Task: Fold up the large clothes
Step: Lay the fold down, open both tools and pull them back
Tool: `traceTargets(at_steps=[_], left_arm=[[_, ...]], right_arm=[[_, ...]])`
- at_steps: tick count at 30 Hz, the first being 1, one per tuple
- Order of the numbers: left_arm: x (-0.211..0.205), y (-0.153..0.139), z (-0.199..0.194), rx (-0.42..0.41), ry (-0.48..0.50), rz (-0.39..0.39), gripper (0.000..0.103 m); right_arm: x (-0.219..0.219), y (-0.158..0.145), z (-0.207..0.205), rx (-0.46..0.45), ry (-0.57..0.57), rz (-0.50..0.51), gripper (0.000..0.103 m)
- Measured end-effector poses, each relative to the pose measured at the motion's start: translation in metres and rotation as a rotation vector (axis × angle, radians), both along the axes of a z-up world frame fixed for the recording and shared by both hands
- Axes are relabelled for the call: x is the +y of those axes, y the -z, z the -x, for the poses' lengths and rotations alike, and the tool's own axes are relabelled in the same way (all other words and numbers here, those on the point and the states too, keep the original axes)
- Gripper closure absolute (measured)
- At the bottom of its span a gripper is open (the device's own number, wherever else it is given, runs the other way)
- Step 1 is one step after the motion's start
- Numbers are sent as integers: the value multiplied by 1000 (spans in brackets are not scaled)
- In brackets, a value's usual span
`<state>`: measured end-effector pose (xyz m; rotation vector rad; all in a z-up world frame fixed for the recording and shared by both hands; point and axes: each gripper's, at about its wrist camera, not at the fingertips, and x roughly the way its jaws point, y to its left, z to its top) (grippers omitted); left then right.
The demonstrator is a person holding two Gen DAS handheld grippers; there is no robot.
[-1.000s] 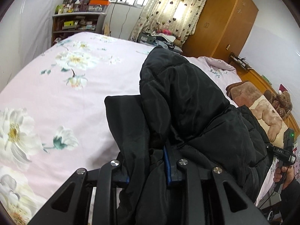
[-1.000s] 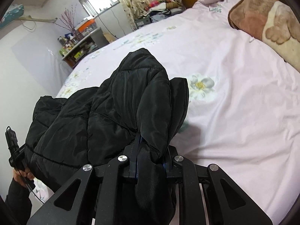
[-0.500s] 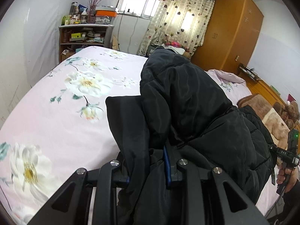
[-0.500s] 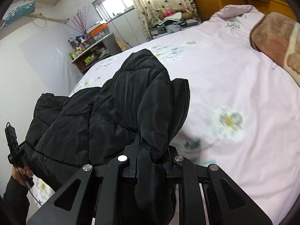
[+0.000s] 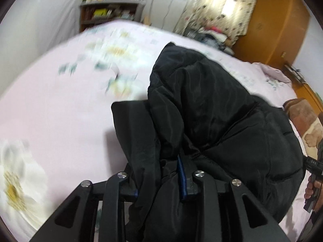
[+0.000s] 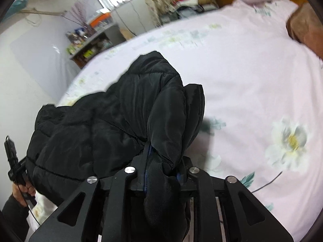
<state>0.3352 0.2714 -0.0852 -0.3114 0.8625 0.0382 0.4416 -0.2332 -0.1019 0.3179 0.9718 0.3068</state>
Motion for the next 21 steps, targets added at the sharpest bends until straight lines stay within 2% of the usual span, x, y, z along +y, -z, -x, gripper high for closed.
traceTargets(at_steps=[3,4,8,13,15,17,19,21], left_arm=[[5,10,7,7,-22,23,61],[4,9,10,7,-27,25,59],[12,-10,25,4,-67,5,58],[10,-57,53,-119,-143,-84,60],[-2,-72,52,-158,-109,-79,60],[-25,-77,39,-165,-31,-106,60],[-45,-70,18,-143,39,-135,60],[-54,-52,2,-95,58,-157,60]], right_arm=[[-11,16,2,39,28,-19,57],[-13,16,4,37,32,-15,54],[-21,-8,21,-3,46,20,54],[-22,-52,45,-142,69,77,54],[-11,-63,46,-177,39,96,54],[7,-62,41,-179,-16,128,54],[20,-50,33,-155,-49,150,54],[25,-30,24,-93,-50,172,54]])
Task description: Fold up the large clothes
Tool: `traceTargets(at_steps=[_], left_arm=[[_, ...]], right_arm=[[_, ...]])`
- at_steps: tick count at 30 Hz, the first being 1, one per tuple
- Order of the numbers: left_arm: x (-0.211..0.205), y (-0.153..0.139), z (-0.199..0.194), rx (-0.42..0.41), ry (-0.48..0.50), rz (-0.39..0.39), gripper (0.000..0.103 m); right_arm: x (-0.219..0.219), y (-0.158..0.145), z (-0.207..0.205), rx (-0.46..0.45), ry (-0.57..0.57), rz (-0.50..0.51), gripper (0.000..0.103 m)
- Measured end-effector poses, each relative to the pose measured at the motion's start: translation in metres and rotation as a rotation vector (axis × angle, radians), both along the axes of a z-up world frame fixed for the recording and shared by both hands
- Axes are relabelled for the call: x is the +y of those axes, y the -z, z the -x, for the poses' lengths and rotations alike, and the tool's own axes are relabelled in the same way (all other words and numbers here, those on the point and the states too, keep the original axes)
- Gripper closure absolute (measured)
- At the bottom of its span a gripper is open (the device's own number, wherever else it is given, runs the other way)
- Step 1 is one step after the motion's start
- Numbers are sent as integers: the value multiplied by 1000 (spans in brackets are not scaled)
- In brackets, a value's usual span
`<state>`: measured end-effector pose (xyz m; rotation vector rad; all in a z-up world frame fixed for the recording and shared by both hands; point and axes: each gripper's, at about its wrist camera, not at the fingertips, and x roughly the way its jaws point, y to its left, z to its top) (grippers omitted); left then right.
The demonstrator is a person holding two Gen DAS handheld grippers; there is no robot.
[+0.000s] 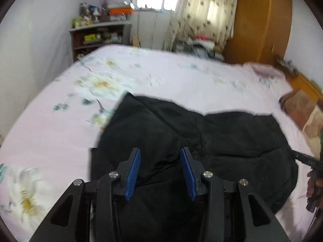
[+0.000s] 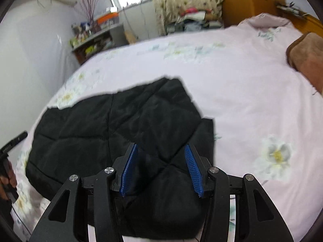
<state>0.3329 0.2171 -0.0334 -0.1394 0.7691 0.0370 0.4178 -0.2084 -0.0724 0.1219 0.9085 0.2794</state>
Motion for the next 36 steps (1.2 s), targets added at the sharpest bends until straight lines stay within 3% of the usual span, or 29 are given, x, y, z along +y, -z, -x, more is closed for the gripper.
traceTargets(at_steps=[2,4,11,18,23,26,36], left_arm=[[-2,22,-16,59,-15,-23,59],[2,32,-20,54,-22,-18,59],[-11,9,-6,50,-38,-40,59],[-32,-31,63,-10,-39,-10,59],[-60,-50,120,-17,-16,12,49],[-75,-57,150,-13,-5,12,42],[-107,-65,231,4,2,-9,39]], right_arm=[[3,17,-14,44,2,17,54],[1,25,-18,53,9,24,54],[3,5,-3,29,26,52,54],[11,-41,64,-43,32,18,54],[26,-67,121,-78,14,-3,54],[33,-76,150,-89,-2,11,54],[47,-91,240,-124,-42,43,54]])
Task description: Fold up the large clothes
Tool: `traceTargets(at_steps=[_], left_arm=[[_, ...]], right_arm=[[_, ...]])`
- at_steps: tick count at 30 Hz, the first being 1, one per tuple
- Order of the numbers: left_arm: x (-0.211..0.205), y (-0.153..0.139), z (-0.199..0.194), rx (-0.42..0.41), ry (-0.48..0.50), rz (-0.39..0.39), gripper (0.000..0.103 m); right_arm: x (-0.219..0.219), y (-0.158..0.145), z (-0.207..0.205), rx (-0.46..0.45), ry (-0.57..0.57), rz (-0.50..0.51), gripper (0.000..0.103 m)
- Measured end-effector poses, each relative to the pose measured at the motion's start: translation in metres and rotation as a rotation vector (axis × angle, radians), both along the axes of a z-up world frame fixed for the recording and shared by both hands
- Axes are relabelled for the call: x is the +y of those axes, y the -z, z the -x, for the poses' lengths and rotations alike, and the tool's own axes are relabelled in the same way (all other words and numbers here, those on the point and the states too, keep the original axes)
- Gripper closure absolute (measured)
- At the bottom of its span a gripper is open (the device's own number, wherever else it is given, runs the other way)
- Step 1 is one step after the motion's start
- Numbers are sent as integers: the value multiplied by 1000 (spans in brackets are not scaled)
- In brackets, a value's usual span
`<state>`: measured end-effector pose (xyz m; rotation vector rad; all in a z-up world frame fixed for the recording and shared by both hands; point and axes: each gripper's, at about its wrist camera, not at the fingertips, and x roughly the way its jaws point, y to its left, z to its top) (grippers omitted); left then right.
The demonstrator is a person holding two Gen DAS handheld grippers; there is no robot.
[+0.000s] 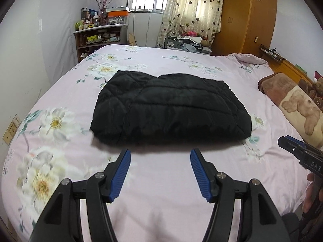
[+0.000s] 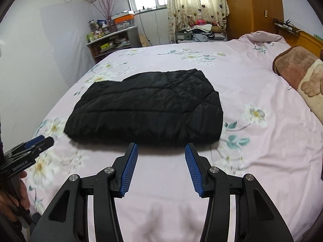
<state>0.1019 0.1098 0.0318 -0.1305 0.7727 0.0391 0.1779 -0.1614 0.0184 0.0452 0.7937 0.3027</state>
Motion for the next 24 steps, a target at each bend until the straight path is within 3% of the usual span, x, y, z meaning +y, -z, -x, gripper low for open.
traceTargets(at_steps=[13,24], left_arm=[[-21,-10,80,8,-7,5,39],[-34,3,98,46,12,43,39]], right_arm=[[8,-9,93,6,-24,11,53],[26,-6,118,-9,-59,61,53]])
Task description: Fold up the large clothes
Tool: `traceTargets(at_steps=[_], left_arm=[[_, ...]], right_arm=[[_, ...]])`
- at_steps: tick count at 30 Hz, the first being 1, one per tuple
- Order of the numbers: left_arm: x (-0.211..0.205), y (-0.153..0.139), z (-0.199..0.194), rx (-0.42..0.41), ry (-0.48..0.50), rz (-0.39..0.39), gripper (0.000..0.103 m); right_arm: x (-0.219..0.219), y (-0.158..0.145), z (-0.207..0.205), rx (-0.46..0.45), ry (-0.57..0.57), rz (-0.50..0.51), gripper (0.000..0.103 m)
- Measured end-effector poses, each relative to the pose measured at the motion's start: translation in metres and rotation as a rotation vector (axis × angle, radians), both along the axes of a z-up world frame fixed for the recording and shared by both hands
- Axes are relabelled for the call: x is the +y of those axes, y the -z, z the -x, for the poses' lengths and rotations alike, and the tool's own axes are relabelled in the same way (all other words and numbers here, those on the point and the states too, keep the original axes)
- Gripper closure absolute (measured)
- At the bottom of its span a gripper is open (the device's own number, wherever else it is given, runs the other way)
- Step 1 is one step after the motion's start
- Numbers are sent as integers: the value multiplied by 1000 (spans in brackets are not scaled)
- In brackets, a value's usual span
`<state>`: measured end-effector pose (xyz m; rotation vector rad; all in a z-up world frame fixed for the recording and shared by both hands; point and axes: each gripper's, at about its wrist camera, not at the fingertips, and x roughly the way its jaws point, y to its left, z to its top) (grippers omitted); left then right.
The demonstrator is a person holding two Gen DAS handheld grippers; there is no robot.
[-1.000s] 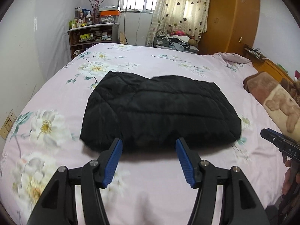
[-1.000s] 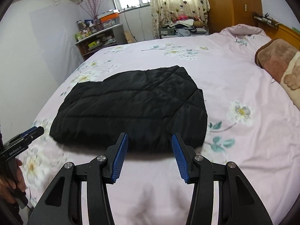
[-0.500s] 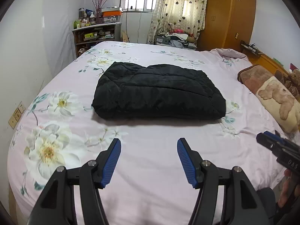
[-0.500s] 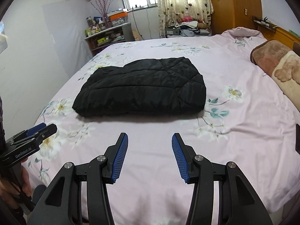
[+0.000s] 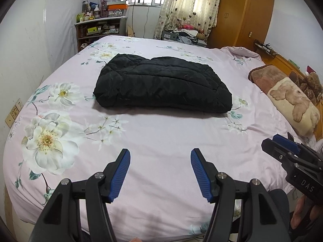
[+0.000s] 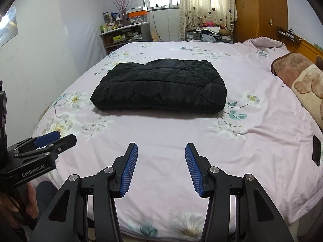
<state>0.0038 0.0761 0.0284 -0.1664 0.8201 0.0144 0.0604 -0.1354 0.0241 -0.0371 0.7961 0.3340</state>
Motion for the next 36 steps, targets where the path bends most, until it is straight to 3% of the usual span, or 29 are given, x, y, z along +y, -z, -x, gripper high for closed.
traceTargets(at_steps=[36], left_arm=[[0,3,-1,20,-6,8,39]], right_arm=[[6,4,3,16,-4,22,53]])
